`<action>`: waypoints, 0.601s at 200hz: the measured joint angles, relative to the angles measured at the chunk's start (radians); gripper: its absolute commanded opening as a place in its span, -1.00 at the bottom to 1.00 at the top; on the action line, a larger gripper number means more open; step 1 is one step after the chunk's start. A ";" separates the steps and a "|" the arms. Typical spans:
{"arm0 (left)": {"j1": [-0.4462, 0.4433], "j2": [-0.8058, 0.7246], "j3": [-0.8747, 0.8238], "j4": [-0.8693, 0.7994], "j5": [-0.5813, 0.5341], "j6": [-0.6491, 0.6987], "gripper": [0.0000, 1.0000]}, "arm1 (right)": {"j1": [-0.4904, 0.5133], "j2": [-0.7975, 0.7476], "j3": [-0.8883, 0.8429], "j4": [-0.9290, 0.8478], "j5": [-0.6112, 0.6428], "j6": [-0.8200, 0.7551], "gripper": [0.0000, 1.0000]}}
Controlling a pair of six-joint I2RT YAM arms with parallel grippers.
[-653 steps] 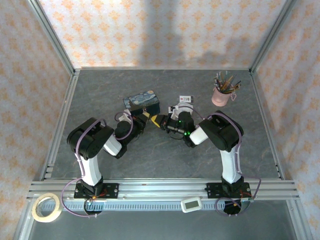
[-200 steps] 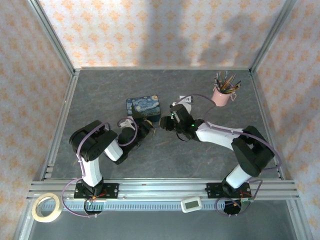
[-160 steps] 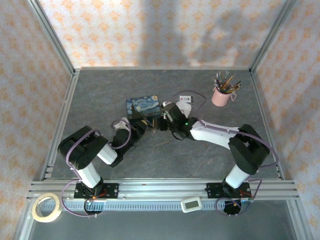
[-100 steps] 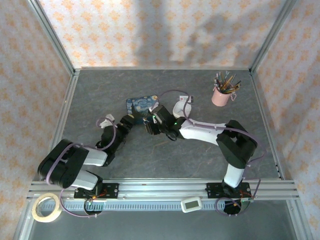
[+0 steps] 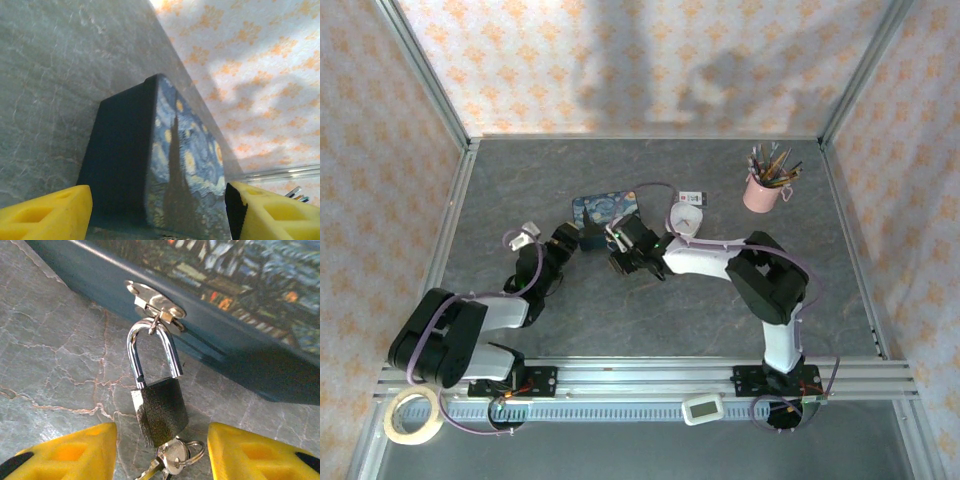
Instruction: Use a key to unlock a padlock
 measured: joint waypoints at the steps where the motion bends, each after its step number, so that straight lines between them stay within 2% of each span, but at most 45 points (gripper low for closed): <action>1: 0.000 0.001 0.000 0.001 0.002 0.000 0.37 | 0.000 0.002 0.001 0.000 0.000 -0.001 -0.01; 66: 0.008 0.056 0.000 0.050 0.040 -0.008 0.36 | 0.000 0.050 0.006 0.031 0.014 -0.026 -0.32; 120: 0.025 0.086 0.000 0.082 0.063 -0.008 0.35 | 0.000 0.050 0.007 0.039 0.014 -0.076 -0.80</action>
